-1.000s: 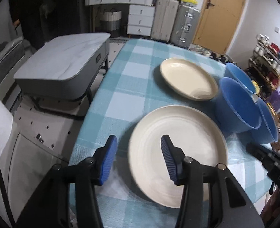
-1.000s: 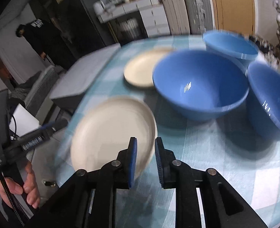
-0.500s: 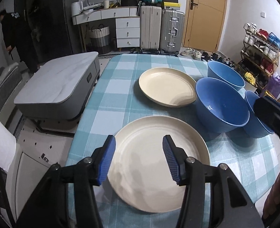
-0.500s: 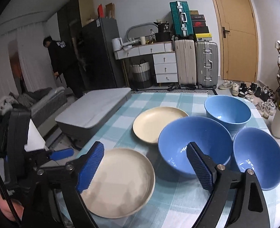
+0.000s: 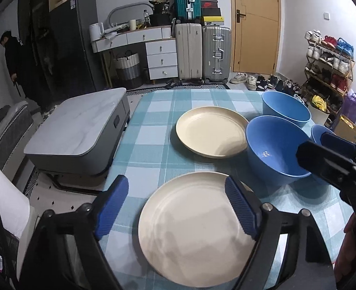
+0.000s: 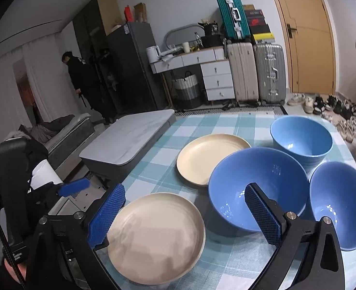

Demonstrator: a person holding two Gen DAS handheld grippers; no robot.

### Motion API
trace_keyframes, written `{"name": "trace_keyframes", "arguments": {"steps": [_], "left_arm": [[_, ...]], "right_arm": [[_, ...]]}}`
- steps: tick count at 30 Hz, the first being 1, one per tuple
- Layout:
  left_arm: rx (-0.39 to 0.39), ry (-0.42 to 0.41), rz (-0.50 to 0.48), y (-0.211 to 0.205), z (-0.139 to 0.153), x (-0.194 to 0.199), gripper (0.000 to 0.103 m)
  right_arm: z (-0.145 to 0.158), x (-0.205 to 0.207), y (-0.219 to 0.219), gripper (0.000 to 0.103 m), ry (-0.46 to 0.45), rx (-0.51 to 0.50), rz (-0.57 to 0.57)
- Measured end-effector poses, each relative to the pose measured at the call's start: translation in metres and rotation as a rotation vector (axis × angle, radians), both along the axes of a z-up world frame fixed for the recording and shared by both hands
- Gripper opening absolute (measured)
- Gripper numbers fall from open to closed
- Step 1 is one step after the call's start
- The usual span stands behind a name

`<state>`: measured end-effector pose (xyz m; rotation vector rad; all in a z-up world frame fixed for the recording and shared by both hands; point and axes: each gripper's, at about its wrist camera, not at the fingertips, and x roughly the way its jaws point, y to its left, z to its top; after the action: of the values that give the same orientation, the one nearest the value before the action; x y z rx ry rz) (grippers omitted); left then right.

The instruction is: Organize plates and bowls

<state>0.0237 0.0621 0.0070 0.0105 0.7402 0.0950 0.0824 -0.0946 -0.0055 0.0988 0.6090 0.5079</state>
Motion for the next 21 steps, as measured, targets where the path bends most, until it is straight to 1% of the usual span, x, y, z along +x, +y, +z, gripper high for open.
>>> {"name": "trace_keyframes", "arguments": {"steps": [5, 9, 10, 11, 12, 13, 14, 16, 18, 20, 21], "left_arm": [[-0.008, -0.001, 0.015, 0.005, 0.003, 0.009, 0.083], [-0.043, 0.0, 0.023, 0.011, 0.002, 0.017, 0.085], [-0.048, 0.005, 0.028, 0.014, 0.002, 0.022, 0.089], [-0.054, 0.012, 0.035, 0.017, 0.002, 0.029, 0.096], [-0.056, 0.016, 0.054, 0.021, 0.001, 0.034, 0.097], [-0.05, 0.022, 0.1, 0.026, 0.0, 0.041, 0.097], [-0.052, 0.03, 0.118, 0.029, -0.001, 0.046, 0.097], [-0.068, 0.064, 0.112, 0.034, -0.005, 0.059, 0.097], [-0.056, 0.072, 0.105, 0.035, -0.009, 0.067, 0.097], [-0.027, 0.078, 0.111, 0.037, -0.011, 0.078, 0.097], [-0.027, 0.079, 0.112, 0.038, -0.012, 0.081, 0.097]], "right_arm": [[0.003, 0.004, -0.001, 0.101, 0.006, 0.01, -0.012], [0.008, 0.009, 0.001, 0.101, 0.001, -0.017, -0.018], [0.009, 0.01, 0.001, 0.101, 0.002, -0.022, -0.016], [0.012, 0.012, 0.001, 0.101, 0.003, -0.026, -0.017], [0.015, 0.015, 0.002, 0.101, 0.006, -0.028, -0.02], [0.018, 0.018, 0.001, 0.101, 0.01, -0.027, -0.023], [0.021, 0.024, 0.001, 0.101, 0.021, -0.026, -0.028], [0.025, 0.04, -0.001, 0.101, 0.067, -0.019, -0.028], [0.026, 0.055, -0.002, 0.101, 0.111, -0.02, -0.041], [0.027, 0.071, -0.004, 0.101, 0.145, -0.009, -0.056], [0.028, 0.079, -0.004, 0.101, 0.16, -0.009, -0.055]]}}
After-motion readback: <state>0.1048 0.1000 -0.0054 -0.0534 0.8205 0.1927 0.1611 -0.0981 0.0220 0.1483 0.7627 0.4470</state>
